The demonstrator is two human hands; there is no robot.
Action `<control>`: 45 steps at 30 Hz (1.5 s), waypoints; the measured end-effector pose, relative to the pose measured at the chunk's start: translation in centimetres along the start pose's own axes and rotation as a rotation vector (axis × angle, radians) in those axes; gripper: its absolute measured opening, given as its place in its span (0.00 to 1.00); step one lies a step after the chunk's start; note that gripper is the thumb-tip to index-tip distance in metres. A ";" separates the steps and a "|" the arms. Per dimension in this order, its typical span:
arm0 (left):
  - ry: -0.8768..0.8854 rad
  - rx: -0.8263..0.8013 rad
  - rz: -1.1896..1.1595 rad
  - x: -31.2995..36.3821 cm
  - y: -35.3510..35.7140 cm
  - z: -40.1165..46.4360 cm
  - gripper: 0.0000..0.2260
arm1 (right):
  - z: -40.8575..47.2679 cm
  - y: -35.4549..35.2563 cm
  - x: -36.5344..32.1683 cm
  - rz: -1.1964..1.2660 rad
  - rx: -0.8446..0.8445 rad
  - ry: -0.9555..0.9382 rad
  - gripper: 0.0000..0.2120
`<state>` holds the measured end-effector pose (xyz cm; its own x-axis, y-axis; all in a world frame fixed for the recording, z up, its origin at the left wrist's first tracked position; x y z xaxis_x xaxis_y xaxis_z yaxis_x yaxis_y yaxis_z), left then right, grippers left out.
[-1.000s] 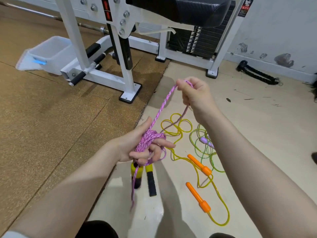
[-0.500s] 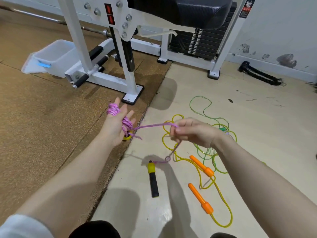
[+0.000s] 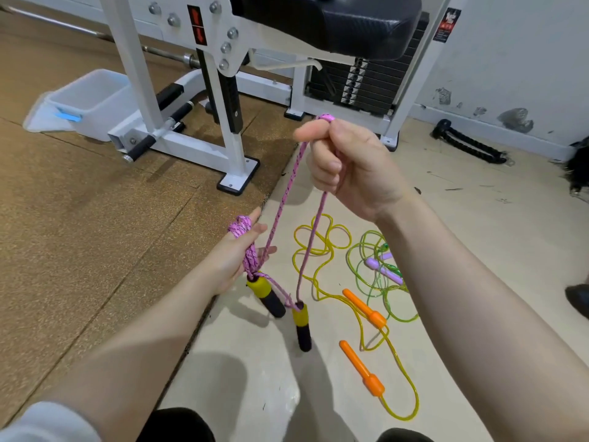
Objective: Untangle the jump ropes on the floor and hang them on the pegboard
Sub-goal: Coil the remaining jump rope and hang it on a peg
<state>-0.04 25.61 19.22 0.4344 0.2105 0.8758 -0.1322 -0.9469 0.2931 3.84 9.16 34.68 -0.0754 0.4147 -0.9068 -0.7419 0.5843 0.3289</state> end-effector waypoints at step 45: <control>0.055 -0.484 -0.049 3.0 6.2 -3.7 0.27 | -3.8 -3.0 5.8 -0.787 0.452 0.352 0.12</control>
<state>-2.91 21.25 25.06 0.4045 0.2770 0.8716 -0.5176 -0.7163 0.4679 3.09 7.15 27.38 0.0830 -0.3983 -0.9135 -0.3452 0.8484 -0.4013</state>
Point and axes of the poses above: each hand's wrist, its own z-axis towards the middle knuckle, its own y-axis out of the palm, x = y × z, the point moved 2 cm from there along z, towards the middle knuckle, and after that the axes turned 7 degrees about -x, right-handed, at the moved point
